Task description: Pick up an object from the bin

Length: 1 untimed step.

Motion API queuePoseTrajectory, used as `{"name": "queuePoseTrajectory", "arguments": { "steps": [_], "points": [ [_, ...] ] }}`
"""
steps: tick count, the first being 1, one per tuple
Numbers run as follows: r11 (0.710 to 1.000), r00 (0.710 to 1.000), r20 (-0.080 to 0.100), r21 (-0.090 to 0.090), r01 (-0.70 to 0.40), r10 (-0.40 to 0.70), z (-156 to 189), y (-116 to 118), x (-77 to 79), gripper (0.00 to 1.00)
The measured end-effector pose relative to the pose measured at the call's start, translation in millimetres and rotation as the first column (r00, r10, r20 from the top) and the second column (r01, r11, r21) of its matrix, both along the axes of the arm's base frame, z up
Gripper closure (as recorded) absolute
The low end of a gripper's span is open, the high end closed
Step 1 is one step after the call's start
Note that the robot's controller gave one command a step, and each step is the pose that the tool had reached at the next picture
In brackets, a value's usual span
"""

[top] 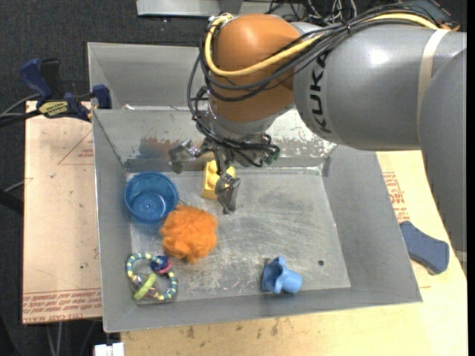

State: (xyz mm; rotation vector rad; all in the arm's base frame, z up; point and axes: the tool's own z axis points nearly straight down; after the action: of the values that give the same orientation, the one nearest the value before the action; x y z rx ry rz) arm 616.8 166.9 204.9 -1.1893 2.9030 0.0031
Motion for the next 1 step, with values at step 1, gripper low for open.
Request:
{"name": "queuePoseTrajectory", "arguments": {
  "steps": [1],
  "points": [
    [1.000, 1.000, 0.000, 0.000, 0.000, 0.000, -0.1, -0.1, 0.0, 0.00]
  ]
}}
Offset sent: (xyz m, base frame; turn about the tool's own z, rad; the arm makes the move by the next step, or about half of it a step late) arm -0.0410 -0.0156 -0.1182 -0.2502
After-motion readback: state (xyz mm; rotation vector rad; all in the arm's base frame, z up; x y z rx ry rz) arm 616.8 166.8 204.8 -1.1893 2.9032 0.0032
